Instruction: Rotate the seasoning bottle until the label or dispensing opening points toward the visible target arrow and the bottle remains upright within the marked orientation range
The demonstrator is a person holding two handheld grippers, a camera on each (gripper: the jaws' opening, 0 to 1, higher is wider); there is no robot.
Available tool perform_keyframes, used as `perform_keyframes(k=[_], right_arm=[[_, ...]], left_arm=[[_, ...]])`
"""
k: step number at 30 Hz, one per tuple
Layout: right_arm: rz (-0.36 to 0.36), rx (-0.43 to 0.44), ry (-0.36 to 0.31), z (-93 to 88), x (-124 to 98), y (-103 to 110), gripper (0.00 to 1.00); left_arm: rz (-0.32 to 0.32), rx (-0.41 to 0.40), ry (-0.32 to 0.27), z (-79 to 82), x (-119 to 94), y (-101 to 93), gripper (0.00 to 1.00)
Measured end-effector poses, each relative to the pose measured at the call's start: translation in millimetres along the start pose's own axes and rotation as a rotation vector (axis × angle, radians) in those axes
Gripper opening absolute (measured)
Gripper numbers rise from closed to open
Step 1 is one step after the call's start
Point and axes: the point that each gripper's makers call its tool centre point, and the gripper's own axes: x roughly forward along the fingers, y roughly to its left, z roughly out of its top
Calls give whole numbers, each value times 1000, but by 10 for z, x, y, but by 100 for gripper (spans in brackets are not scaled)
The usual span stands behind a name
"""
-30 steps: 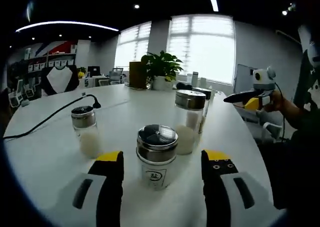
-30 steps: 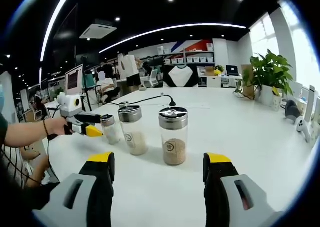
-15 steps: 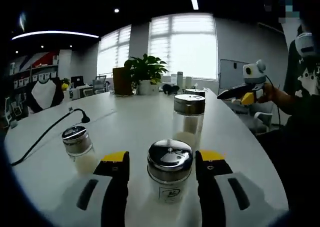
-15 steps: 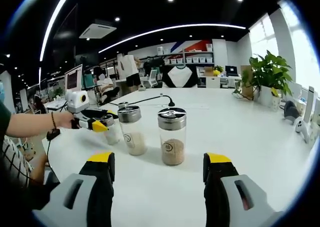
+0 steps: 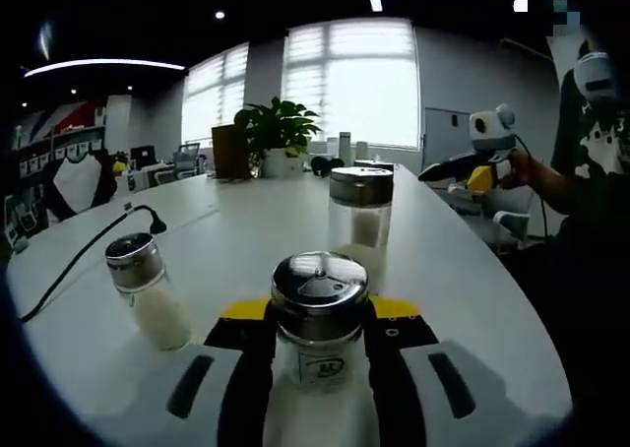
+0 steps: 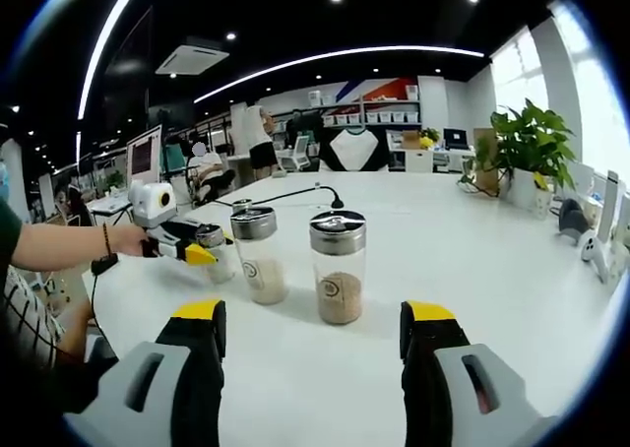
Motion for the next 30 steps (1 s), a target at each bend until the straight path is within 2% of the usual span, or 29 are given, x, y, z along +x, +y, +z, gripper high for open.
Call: perform_keyframes(k=[7, 24, 30], right_arm=[[3, -1, 3, -1, 5, 4, 73], [7, 6, 5, -18, 17, 1, 73], [4, 13, 1, -14, 17, -15, 73]], left_arm=[[17, -10, -31, 5, -12, -2, 37], [69, -28, -46, -3, -34, 41, 37], [154, -57, -49, -11, -43, 62, 37]])
